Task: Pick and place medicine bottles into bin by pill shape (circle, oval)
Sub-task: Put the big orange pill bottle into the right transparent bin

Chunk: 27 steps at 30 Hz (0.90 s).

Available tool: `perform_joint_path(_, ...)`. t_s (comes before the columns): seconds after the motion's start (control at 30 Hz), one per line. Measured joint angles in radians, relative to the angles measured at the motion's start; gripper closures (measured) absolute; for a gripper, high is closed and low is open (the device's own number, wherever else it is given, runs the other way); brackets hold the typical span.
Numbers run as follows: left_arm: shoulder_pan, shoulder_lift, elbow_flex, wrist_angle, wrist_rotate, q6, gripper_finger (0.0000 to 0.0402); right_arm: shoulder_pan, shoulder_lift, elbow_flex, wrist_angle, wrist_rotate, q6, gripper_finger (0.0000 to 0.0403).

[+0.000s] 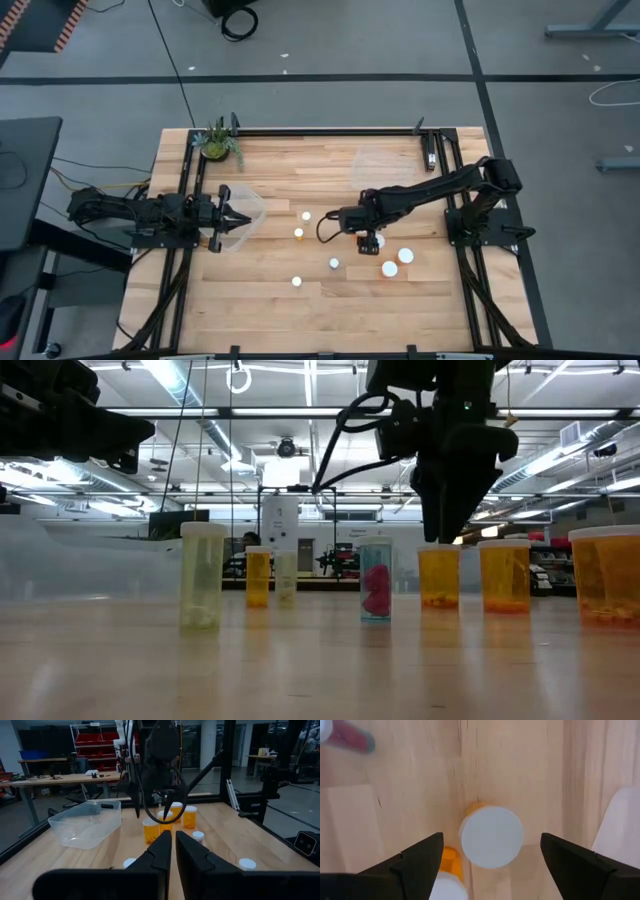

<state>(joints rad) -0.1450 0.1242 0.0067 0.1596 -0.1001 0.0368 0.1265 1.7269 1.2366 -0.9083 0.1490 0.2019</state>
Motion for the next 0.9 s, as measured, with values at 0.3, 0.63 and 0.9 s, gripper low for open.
perform_joint_path(0.3,0.0,0.0,0.0,-0.001,0.0,0.0,0.0369,0.0,0.035,0.0,0.015,0.003,-0.027,0.0061)
perform_joint_path(0.63,0.0,0.0,0.0,0.0,0.0,0.0,0.0367,-0.022,0.034,0.0,0.048,-0.004,-0.034,0.0071)
perform_joint_path(0.9,0.0,0.0,0.0,0.0,0.0,0.0,0.0374,-0.022,0.066,-0.002,0.055,-0.045,-0.031,0.0086)
